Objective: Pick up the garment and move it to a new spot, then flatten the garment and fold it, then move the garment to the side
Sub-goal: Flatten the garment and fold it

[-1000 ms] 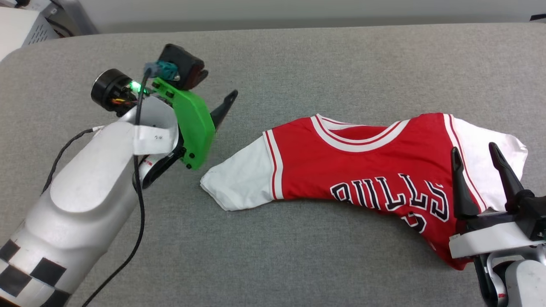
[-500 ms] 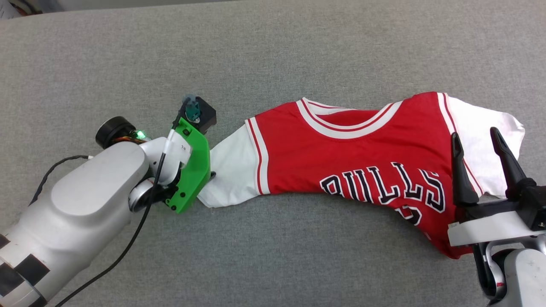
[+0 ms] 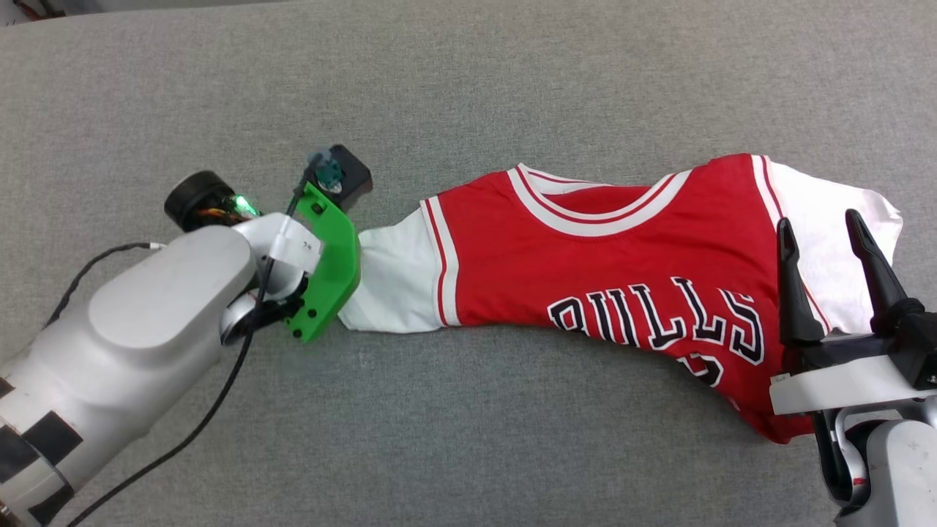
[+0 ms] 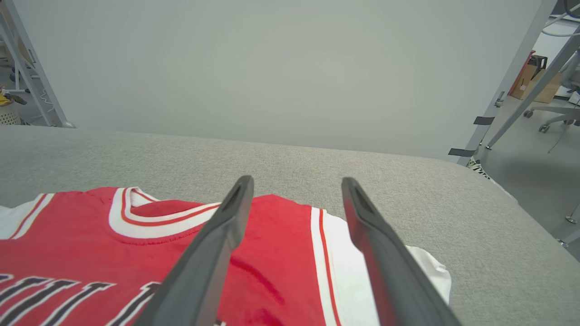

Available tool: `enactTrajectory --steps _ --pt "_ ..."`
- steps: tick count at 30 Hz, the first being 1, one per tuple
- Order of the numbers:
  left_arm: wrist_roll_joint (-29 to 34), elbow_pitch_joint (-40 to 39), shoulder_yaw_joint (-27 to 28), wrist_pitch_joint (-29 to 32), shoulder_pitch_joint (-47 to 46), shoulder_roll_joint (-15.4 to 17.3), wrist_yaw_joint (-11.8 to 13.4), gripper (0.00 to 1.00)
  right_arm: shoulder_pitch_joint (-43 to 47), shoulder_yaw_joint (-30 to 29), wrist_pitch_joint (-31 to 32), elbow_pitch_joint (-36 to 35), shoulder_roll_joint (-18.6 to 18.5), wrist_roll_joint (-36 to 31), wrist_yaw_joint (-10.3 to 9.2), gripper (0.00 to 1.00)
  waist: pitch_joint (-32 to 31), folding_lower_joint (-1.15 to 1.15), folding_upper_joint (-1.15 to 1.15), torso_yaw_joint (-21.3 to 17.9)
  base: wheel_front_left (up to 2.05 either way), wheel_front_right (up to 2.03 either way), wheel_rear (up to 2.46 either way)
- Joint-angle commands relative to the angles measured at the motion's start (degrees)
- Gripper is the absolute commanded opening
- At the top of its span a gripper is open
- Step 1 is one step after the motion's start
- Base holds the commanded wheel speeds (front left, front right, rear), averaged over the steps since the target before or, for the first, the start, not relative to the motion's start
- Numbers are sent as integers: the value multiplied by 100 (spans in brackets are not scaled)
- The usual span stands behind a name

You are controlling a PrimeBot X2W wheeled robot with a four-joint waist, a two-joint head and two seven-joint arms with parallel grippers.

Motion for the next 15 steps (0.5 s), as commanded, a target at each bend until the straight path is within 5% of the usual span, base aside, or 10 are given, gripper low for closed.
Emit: enactTrajectory --steps 1,15 --pt "17 57 53 -159 -221 -12 -16 0 -85 -2 -27 -52 7 -62 -4 100 -25 0 0 -15 0 0 0" --pt "98 1444 179 -1342 -948 -533 -16 0 -264 -25 -27 -285 13 -74 -4 100 295 0 0 -423 0 0 0"
